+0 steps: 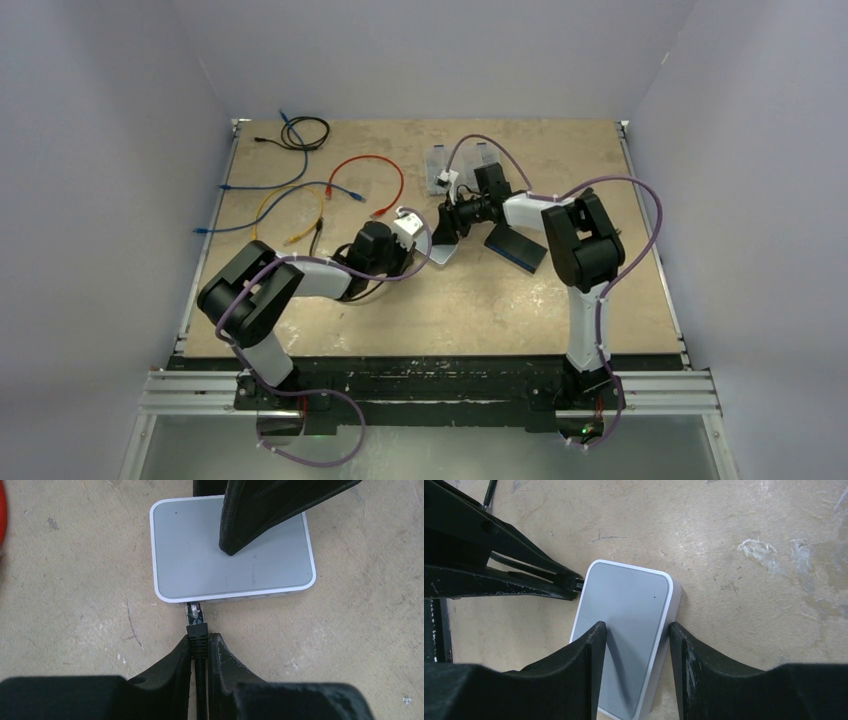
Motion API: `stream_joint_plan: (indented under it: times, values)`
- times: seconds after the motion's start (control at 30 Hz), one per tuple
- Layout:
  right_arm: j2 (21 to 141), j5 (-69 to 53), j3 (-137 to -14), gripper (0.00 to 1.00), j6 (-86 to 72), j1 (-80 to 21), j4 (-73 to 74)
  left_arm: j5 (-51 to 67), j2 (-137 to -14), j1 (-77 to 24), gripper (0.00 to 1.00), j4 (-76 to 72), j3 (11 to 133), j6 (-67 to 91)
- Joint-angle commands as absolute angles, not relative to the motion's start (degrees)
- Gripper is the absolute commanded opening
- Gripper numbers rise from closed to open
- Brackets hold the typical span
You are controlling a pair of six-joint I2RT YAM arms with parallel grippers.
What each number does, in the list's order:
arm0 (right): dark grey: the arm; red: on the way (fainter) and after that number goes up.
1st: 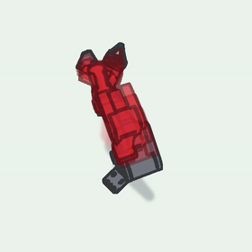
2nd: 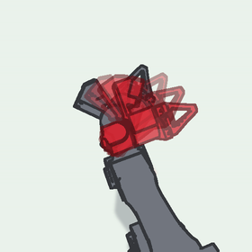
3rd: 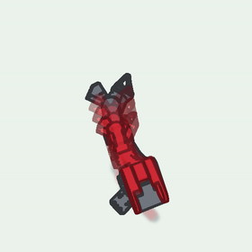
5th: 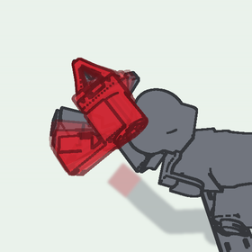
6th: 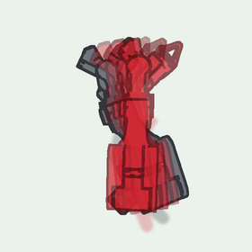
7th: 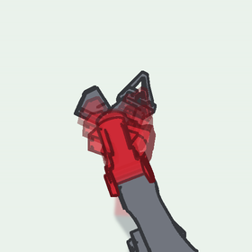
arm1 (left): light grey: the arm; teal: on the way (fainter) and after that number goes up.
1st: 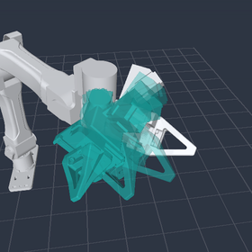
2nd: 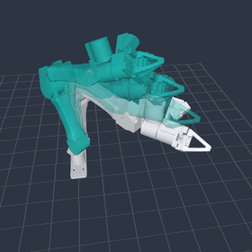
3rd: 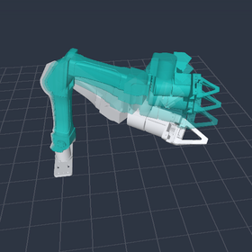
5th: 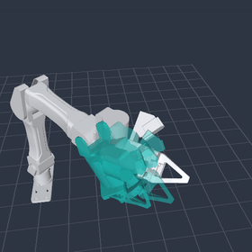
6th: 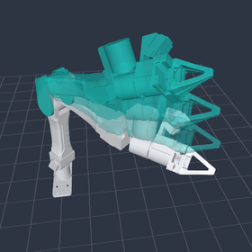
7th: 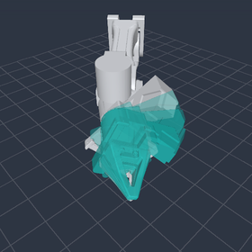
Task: Insert the plug into the switch port
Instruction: Insert the connector into the switch port.
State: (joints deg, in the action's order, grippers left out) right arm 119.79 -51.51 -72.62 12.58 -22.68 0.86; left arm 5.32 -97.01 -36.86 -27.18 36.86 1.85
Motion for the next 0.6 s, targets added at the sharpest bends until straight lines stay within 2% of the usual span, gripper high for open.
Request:
stream_joint_plan:
  times: [0.0,0.13,0.3,0.57]
  values:
    - [123.5,-59.9,-74.0,0.5,18.8,-28.2,12.2,7.9,-96.8,-37.0,0.0,-39.8,37.7,0.3]
    - [124.7,-63.6,-75.7,0.49,22.2,-29.3,15.9,9.0,-95.5,-36.2,0.0,-45.7,35.2,1.3]
    - [124.8,-67.3,-76.4,0.49,24.8,-29.4,18.6,7.6,-99.7,-36.8,0.0,-46.5,35.8,1.6]
    - [123.0,-64.7,-74.8,0.49,21.2,-29.3,14.7,-5.3,-102.4,-41.4,0.0,-35.1,37.8,-1.7]
